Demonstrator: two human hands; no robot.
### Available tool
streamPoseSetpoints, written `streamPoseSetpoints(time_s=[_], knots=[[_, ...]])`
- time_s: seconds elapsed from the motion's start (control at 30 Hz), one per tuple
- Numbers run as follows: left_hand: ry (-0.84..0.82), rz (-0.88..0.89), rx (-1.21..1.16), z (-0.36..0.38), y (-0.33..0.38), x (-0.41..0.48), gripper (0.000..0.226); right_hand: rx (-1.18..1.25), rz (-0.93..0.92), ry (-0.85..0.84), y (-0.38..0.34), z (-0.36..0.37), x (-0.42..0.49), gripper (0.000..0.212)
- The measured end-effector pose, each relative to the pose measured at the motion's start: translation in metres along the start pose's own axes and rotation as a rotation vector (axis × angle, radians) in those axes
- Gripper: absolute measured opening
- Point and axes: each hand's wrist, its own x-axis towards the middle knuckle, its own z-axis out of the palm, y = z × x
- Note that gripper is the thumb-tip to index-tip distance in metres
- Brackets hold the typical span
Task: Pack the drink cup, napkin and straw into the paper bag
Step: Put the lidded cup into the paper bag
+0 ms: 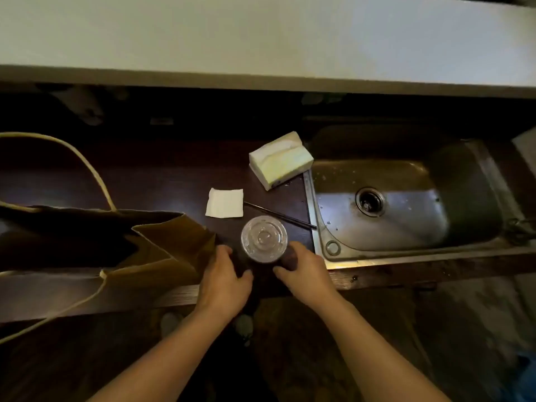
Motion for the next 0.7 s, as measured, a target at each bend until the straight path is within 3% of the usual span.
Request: streamPoseSetpoints(time_s=[0.23,0.33,0.47,0.7], knots=[[-0.114,-0.013,-0.408,0.023,0.001,0.026,0.055,0.425,0.062,-0.013,-0.002,0.015,0.016,0.066],[-0.169,-0.009,-0.49,0.021,0.002,0.027,0.056,0.475,0.093,-0.078,-0.007,0.014,0.013,0.06],[-0.183,0.054,-0.51,0.014,0.003,0.013,0.055,0.513,0.049,-0.085,-0.01,0.004,-0.001,0.052],[-0.157,0.318,-0.445,-0.016,0.031,-0.023,0.053,0.43,-0.127,-0.007,-0.034,-0.04,-0.035,0.055]])
